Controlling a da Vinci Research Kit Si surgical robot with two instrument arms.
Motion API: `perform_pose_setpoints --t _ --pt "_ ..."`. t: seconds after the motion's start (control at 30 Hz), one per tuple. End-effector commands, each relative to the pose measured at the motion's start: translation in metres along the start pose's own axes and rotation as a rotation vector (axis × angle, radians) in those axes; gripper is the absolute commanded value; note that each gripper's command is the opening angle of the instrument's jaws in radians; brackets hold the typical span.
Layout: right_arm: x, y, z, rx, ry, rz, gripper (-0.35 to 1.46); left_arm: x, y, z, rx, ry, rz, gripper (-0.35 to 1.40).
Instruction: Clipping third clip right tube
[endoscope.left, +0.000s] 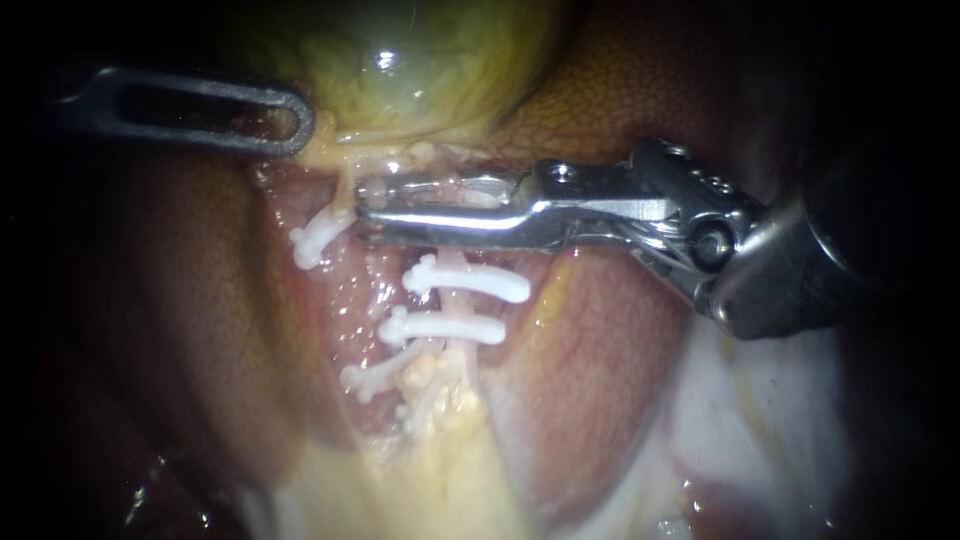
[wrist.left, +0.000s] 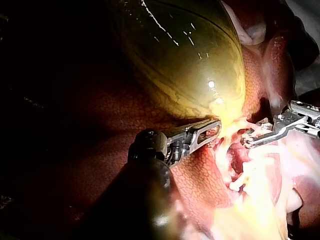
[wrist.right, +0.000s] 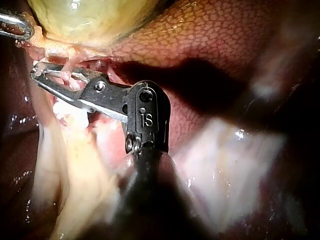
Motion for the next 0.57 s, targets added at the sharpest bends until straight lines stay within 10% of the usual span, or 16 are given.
perform_pose_setpoints --t 0.03,0.57 --pt "0.0000 0.0001 0.0000 -0.003 0.002 -0.002 -0.35 0.0000 0.0000 0.0000 0.000 0.000 0.000 -0.35" --pt "-0.0005 0.0004 -0.0002 0.011 -0.008 -0.006 -0.35 0.0000 0.0000 0.0001 0.000 0.000 0.000 -0.35"
